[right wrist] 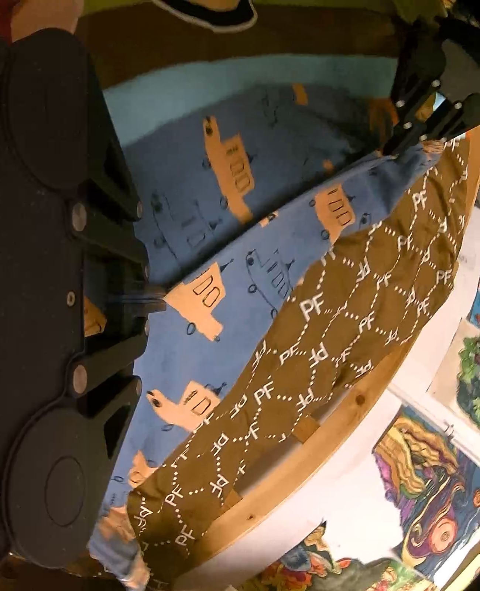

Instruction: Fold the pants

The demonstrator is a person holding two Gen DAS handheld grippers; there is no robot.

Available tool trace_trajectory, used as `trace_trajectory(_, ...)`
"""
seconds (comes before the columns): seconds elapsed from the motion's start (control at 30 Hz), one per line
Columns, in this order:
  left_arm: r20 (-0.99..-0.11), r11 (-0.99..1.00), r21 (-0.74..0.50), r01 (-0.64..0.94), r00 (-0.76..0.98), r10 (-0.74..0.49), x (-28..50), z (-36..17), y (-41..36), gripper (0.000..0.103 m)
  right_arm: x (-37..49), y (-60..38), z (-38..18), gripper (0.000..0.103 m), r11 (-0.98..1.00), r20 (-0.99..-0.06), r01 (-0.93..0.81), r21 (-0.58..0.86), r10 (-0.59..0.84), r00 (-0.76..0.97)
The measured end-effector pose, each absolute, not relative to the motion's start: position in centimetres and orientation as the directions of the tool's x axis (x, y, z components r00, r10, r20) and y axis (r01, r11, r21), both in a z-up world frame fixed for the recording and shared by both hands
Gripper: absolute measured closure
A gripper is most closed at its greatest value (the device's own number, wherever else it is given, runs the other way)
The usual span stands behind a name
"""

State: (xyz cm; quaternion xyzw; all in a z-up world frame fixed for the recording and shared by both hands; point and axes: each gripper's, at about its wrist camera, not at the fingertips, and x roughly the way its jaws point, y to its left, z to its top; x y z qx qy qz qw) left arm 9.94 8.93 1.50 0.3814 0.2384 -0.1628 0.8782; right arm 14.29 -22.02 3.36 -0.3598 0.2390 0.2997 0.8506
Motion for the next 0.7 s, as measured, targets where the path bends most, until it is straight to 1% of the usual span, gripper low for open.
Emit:
trace_trajectory(0.13,-0.574,0.639,0.582,0.503,0.811,-0.115,9.0,1.3,9.5,0.103,12.2,-21.8,3.8,0.103,0.513,-0.622,-0.704,-0.491,0.358,0.696)
trace_trajectory(0.27,-0.615,0.592,0.594,0.545,0.782,-0.103,8.1,-0.4,9.2,0.103,10.8,-21.6,2.6,0.103,0.494,-0.677,-0.739,-0.458,0.345,0.650)
trace_trajectory(0.37,-0.622,0.587,0.593,0.551,0.776,-0.099,8.0,-0.9,9.3,0.103,10.0,-21.2,1.6,0.103,0.482,-0.709,-0.760,-0.437,0.336,0.621)
trace_trajectory(0.53,-0.628,0.615,0.557,0.558,0.768,-0.128,7.8,0.1,10.0,0.103,8.8,-21.2,2.4,0.103,0.478,-0.706,-0.762,-0.437,0.343,0.620)
trace_trajectory(0.63,-0.678,0.588,0.537,0.605,0.724,-0.127,8.1,-1.0,9.7,0.102,9.0,-21.2,2.2,0.103,0.471,-0.723,-0.767,-0.435,0.324,0.610)
trace_trajectory(0.67,-0.692,0.582,0.532,0.615,0.712,-0.120,8.2,-1.5,9.5,0.099,9.1,-21.2,1.8,0.103,0.475,-0.728,-0.767,-0.432,0.319,0.607)
trace_trajectory(0.7,-0.705,0.579,0.524,0.625,0.699,-0.117,8.3,-1.8,9.4,0.098,9.2,-21.1,1.3,0.103,0.483,-0.735,-0.767,-0.422,0.313,0.602)
